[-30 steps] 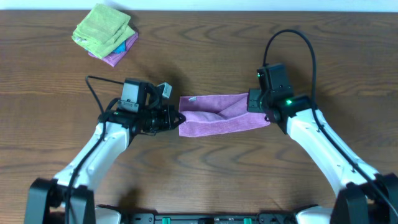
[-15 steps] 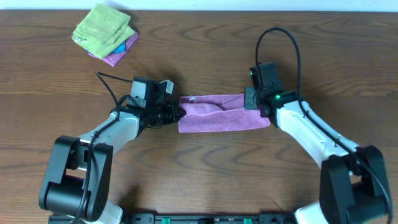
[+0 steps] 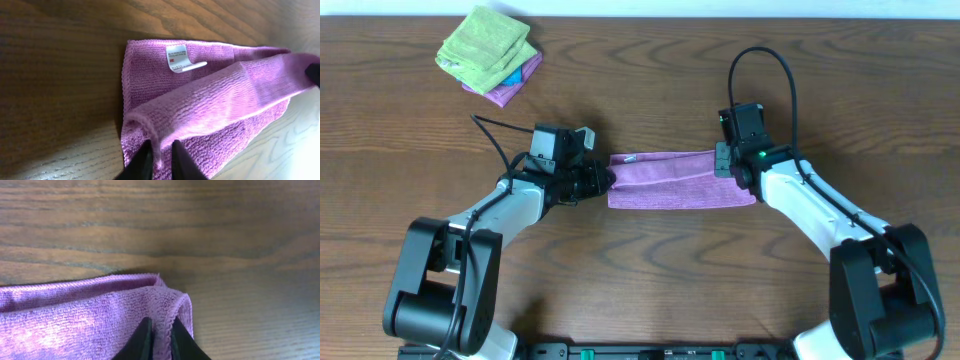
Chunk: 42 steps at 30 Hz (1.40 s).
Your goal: Fold the cloth
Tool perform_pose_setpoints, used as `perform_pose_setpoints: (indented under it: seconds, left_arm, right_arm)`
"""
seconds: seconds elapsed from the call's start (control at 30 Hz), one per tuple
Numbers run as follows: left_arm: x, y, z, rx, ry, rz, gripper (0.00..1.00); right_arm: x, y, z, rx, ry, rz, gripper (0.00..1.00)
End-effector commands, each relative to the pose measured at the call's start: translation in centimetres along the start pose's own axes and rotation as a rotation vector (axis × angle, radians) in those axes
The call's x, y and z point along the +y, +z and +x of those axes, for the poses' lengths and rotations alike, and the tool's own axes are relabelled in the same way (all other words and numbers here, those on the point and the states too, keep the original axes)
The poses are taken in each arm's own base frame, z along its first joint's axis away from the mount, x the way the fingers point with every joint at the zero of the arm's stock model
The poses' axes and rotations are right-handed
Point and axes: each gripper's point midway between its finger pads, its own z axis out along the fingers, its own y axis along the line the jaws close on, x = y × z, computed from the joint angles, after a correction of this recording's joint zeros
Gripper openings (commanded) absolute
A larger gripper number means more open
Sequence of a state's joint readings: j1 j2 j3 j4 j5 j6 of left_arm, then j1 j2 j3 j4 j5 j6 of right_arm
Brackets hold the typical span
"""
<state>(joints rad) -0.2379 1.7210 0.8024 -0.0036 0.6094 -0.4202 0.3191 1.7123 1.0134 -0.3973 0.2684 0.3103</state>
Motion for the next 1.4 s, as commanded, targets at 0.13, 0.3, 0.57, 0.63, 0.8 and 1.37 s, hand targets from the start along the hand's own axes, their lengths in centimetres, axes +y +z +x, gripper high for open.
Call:
perform_pose_setpoints:
  seconds: [0.13, 0.3, 0.57, 0.63, 0.8, 1.37]
  left_arm:
    - [2.4, -0.9, -0.6, -0.001, -0.072, -0.035, 0.32]
    - [1.8, -2.5, -2.5, -0.025, -0.097, 0.062, 0.38]
    - [-2.9, -4.9, -5.0, -0.021, -0.052, 0.157, 0.06]
    - [-4.0, -4.7, -5.1, -0.015, -0.060, 0.168, 0.06]
    - [-5.8, -2.5, -3.0, 0.024, 0.010, 0.114, 0.06]
    - [-1.1, 4.5, 1.8, 0.150, 0.067, -0.140, 0.06]
  right_arm:
    - [-1.0, -0.2, 2.5, 0.095, -0.037, 0.052, 0.32]
    - [-1.2, -1.5, 2.9, 0.112, 0.017, 0.048, 0.35]
    - [-0.2, -5.9, 0.1, -0.006, 0.058, -0.071, 0.67]
    - [0.2, -6.9, -0.4, -0.024, 0.072, -0.115, 0.77]
    - [-0.2, -7.1, -0.4, 0.007, 0.186, -0.179, 0.83]
    - [-0.7, -1.1, 2.0, 0.220, 0.298, -0.345, 0.84]
